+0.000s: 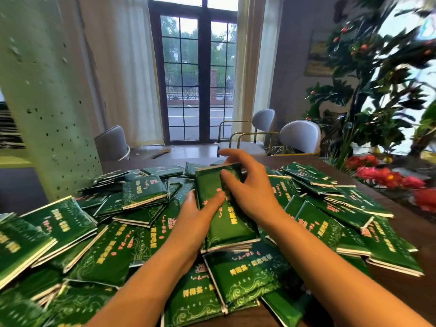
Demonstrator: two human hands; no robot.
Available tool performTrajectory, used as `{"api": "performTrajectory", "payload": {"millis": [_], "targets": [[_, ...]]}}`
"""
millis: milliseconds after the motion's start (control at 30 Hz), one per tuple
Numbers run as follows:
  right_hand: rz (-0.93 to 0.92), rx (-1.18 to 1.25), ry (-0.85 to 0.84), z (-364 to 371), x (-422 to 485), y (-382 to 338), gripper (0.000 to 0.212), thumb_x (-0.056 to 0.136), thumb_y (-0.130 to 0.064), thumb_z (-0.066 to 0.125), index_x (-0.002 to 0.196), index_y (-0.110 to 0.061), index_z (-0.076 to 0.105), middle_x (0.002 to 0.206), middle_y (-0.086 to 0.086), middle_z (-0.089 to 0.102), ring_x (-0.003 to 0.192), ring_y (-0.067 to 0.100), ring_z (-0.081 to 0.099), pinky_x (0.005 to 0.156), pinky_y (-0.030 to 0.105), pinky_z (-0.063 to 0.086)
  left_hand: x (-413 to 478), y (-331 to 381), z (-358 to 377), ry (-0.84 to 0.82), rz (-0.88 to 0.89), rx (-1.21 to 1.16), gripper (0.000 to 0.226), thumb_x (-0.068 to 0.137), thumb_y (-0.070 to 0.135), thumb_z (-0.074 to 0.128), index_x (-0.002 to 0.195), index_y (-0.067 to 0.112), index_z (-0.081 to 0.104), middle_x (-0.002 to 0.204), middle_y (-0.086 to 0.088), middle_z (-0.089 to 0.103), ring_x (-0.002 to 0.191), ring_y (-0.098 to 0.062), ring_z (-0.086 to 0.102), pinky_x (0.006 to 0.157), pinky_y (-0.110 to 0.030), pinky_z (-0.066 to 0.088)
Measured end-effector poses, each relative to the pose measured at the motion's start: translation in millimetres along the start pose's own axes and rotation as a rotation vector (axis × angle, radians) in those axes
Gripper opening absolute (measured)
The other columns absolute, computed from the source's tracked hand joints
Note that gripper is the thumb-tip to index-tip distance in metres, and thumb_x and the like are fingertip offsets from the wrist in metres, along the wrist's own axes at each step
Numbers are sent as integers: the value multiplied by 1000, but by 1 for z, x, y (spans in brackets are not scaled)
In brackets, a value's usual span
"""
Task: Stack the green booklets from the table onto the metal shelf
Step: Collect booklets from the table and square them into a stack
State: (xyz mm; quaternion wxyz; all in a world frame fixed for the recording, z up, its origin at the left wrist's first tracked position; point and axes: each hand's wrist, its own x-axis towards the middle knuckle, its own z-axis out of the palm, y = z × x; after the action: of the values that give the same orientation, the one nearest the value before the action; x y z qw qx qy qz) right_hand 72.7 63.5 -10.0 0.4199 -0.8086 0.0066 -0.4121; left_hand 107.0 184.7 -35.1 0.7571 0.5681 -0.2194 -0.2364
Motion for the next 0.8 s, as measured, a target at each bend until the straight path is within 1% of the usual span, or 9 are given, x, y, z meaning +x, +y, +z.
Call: {"api": "performTrajectory", "payload": {"millis": [100, 200, 267, 400, 467, 567, 633, 700, 800], "targets": [[89, -1, -65, -5, 12, -3, 28, 90, -6, 55, 112, -21, 63, 98, -3, 60, 85, 6, 53, 70, 8, 38, 0, 0, -3, 12, -12, -5, 30, 89, 21, 63, 117, 14, 56, 100, -9, 74, 83, -22, 72, 70, -35, 59], [182, 10, -117, -16, 23, -9, 21, 96, -12, 50, 108, -22, 65, 108, 1, 64, 96, 22, 59, 79, 24, 47, -1, 3, -3, -6, -33, -21, 33, 88, 23, 63, 119, 14, 55, 101, -9, 74, 85, -22, 72, 72, -36, 58], [205, -66, -177, -27, 28, -11, 20, 97, -15, 50, 109, -20, 65, 111, 4, 64, 96, 26, 60, 78, 32, 48, -2, 5, -3, -34, -45, -29, 33, 87, 24, 62, 119, 14, 56, 100, -9, 74, 84, -22, 72, 71, -35, 59], [228, -194, -298, -55, 22, -8, 21, 96, -16, 50, 111, -19, 66, 103, -3, 64, 91, 14, 59, 70, 19, 43, -7, 8, -1, -141, -118, -14, 35, 87, 23, 62, 119, 11, 55, 94, -9, 75, 77, -19, 73, 61, -30, 58], [260, -242, -300, -70, 11, -5, 20, 96, -15, 52, 110, -20, 64, 102, -3, 64, 93, 13, 59, 75, 22, 45, -11, 8, 2, -193, -157, 8, 35, 88, 22, 61, 119, 10, 54, 92, -10, 75, 74, -20, 73, 59, -29, 58], [333, -389, -336, -94, -11, -2, 22, 94, -20, 55, 115, -19, 60, 110, 2, 61, 102, 19, 60, 87, 33, 49, -15, 5, 3, -253, -181, 61, 33, 89, 24, 60, 119, 10, 55, 91, -9, 75, 73, -20, 73, 57, -28, 57], [381, -567, -389, -111, -27, 2, 33, 91, -29, 60, 122, -20, 56, 118, 3, 59, 108, 21, 57, 92, 36, 47, -17, 3, 4, -272, -196, 71, 32, 89, 24, 59, 117, 9, 56, 88, -10, 75, 69, -19, 72, 54, -26, 56], [443, -743, -451, -127, -41, 5, 52, 85, -38, 65, 131, -22, 49, 129, 5, 56, 117, 23, 53, 99, 41, 44, -18, 2, 6, -275, -203, 75, 32, 90, 23, 59, 117, 8, 56, 86, -10, 75, 67, -19, 72, 53, -25, 55], [519, -954, -520, -140, -53, 13, 79, 79, -50, 68, 144, -27, 30, 144, 4, 45, 130, 26, 43, 104, 44, 37, -18, 0, 8, -262, -209, 82, 31, 90, 22, 60, 117, 7, 56, 84, -9, 75, 65, -19, 71, 52, -26, 55]]}}
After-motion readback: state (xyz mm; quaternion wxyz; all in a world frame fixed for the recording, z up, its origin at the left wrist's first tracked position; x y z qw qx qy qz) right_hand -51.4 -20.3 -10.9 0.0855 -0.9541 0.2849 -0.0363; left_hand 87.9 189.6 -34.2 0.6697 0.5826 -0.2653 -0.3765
